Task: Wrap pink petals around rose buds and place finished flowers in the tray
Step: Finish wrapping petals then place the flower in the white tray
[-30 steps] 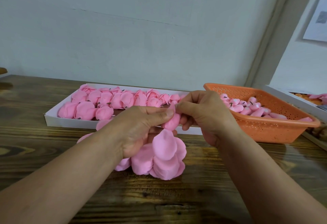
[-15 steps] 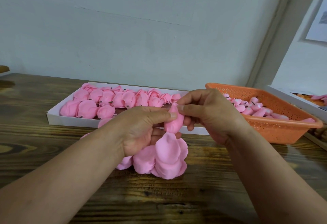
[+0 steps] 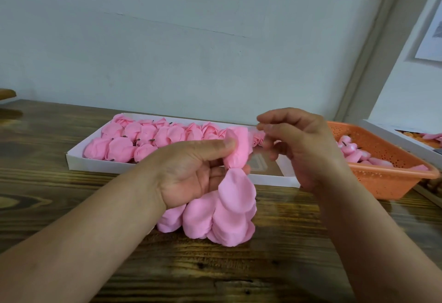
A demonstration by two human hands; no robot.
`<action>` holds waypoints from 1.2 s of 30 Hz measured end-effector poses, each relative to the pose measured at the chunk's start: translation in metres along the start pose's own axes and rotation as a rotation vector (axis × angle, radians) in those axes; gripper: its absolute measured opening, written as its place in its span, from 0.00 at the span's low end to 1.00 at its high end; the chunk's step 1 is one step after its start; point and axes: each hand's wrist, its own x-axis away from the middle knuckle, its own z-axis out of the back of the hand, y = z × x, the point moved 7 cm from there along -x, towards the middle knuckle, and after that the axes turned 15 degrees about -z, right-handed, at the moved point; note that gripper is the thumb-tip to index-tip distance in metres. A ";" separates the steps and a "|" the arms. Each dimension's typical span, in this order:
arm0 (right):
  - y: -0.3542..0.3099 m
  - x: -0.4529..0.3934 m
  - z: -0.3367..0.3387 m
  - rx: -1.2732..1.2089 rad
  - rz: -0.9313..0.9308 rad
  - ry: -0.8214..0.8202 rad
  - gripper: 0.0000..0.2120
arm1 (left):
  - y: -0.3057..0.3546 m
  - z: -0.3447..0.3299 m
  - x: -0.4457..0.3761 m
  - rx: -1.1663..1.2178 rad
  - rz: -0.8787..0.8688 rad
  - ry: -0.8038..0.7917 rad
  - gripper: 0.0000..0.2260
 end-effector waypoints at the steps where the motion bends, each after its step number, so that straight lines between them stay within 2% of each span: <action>1: -0.003 0.001 -0.001 0.016 0.031 -0.021 0.09 | 0.000 0.000 0.000 0.003 -0.004 0.000 0.16; 5: -0.010 0.009 -0.016 0.141 0.163 -0.140 0.08 | 0.001 -0.002 -0.001 -0.021 -0.022 -0.042 0.13; 9: -0.013 0.010 -0.016 0.139 0.188 -0.125 0.11 | 0.001 -0.001 -0.002 -0.028 -0.024 -0.054 0.13; 13: -0.018 0.016 -0.023 0.183 0.254 -0.208 0.12 | -0.001 -0.002 -0.001 -0.030 -0.017 -0.046 0.11; 18: -0.025 0.021 -0.020 0.347 0.299 -0.097 0.07 | 0.000 -0.001 -0.001 -0.018 -0.019 -0.007 0.12; 22: -0.018 0.025 -0.030 0.512 0.225 -0.103 0.12 | 0.002 -0.002 -0.002 -0.057 -0.084 0.001 0.07; 25: -0.014 0.020 -0.025 0.509 0.186 -0.005 0.07 | 0.003 0.000 -0.003 -0.079 -0.111 0.026 0.06; 27: -0.011 0.015 -0.019 0.458 0.150 0.022 0.05 | 0.003 0.002 -0.003 -0.083 -0.099 0.048 0.07; 31: -0.011 0.011 -0.013 0.406 0.162 0.042 0.10 | 0.001 0.003 -0.003 -0.027 -0.054 0.070 0.15; 34: -0.021 0.018 -0.016 0.461 0.282 0.016 0.10 | 0.000 0.004 -0.004 0.007 -0.035 0.083 0.21; 36: -0.025 0.025 -0.026 0.547 0.366 -0.067 0.15 | -0.001 0.005 -0.004 0.019 -0.020 0.096 0.21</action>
